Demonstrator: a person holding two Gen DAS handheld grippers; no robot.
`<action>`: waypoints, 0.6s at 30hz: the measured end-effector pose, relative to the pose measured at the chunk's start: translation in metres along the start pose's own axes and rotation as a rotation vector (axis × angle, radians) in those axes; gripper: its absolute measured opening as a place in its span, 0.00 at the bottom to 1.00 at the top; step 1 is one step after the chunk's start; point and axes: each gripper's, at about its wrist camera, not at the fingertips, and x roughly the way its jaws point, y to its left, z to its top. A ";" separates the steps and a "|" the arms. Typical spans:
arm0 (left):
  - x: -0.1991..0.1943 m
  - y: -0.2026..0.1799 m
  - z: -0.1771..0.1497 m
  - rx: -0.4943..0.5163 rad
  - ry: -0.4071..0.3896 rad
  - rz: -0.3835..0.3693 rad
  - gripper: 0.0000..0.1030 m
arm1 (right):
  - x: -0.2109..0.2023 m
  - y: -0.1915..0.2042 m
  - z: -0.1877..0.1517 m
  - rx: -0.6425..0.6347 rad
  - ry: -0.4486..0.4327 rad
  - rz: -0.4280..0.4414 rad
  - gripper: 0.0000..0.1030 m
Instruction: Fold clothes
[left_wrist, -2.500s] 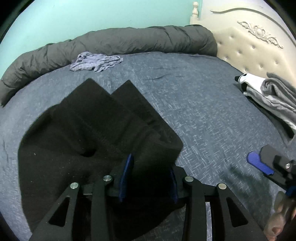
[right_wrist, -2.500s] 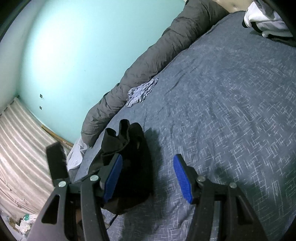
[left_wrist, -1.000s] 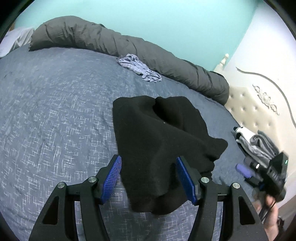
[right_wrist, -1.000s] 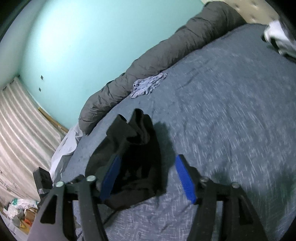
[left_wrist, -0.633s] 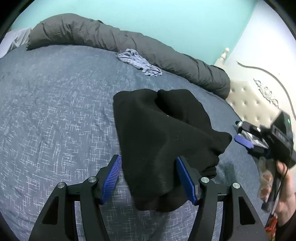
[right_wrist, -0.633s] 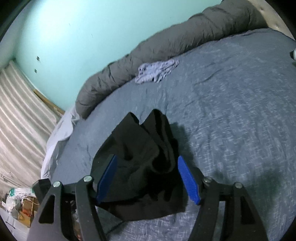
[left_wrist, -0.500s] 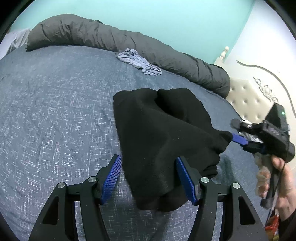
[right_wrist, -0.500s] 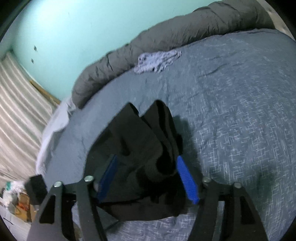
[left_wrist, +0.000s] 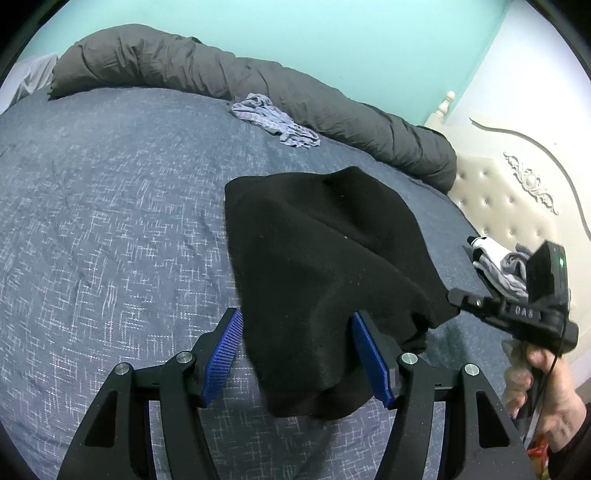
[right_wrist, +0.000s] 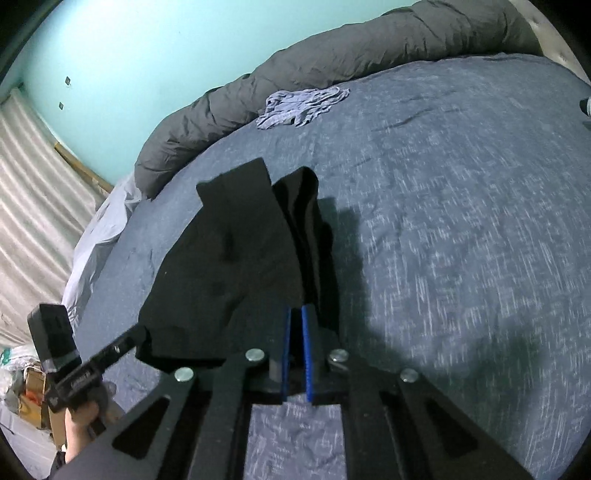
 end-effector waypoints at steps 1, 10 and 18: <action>0.000 0.001 0.000 -0.003 -0.001 -0.001 0.64 | 0.000 -0.004 -0.004 0.016 0.006 0.007 0.05; 0.000 0.001 0.001 0.004 0.001 -0.003 0.64 | -0.002 -0.012 -0.015 0.033 0.054 0.016 0.06; 0.007 -0.002 -0.001 0.034 0.013 0.000 0.63 | -0.013 0.014 0.033 -0.064 0.002 -0.029 0.22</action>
